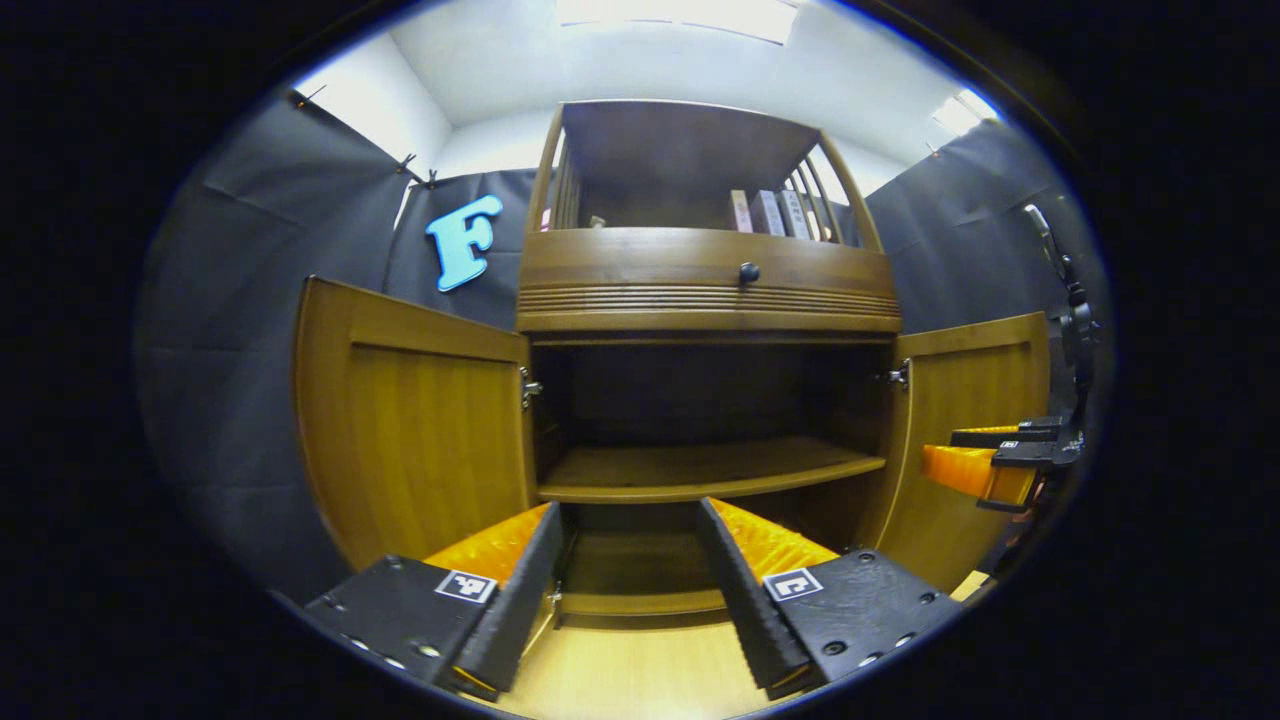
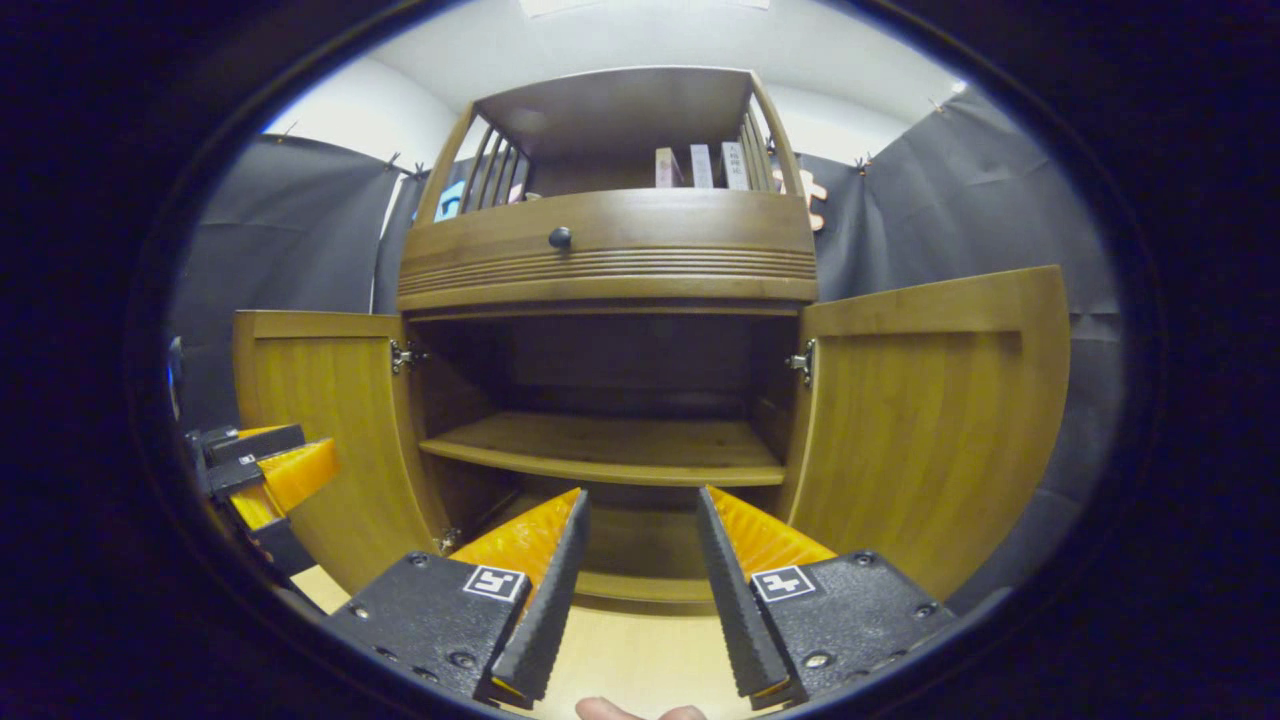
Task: Open the right door of the double-door shoe cabinet with the right hand, and open the left door with the left hand.
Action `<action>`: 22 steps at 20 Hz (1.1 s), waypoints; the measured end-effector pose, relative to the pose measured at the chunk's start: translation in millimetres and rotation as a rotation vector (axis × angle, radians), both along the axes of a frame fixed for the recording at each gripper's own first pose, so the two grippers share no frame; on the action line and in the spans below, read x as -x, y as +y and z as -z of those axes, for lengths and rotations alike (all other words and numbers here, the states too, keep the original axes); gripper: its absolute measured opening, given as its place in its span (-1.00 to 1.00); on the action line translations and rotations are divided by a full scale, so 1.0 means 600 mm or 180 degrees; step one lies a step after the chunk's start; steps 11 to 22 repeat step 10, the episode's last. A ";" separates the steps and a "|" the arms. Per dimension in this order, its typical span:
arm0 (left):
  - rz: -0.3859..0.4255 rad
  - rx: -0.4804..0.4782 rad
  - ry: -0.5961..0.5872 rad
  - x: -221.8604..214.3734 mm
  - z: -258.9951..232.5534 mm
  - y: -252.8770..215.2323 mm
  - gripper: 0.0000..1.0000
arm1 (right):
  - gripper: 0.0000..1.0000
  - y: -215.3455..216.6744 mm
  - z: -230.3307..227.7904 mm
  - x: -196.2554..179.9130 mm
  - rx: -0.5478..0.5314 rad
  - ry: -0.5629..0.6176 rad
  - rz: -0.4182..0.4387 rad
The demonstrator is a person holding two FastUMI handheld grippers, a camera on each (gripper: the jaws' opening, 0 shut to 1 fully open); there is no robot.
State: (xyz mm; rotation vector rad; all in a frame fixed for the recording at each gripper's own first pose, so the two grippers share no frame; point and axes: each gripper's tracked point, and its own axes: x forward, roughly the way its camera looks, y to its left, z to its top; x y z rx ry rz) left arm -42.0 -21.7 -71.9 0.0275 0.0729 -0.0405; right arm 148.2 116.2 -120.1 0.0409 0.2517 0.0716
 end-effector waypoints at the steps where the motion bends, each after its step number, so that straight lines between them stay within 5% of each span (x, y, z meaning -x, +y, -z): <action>1: 0.0023 -0.0001 -0.0018 -0.005 -0.005 -0.008 0.96 | 0.37 -0.005 -0.009 0.002 0.0009 -0.0038 0.0023; 8: 0.0079 0.0086 -0.0035 -0.010 -0.030 -0.048 0.70 | 0.70 -0.029 -0.061 0.005 0.0025 -0.0250 0.0124; 9: 0.0067 0.0081 -0.0029 -0.011 -0.030 -0.049 1.00 | 0.73 -0.030 -0.067 0.005 0.0022 -0.0265 0.0124; 22: 0.0082 0.0094 -0.0009 -0.012 -0.031 -0.053 1.00 | 0.77 -0.033 -0.072 0.004 0.0016 -0.0289 0.0135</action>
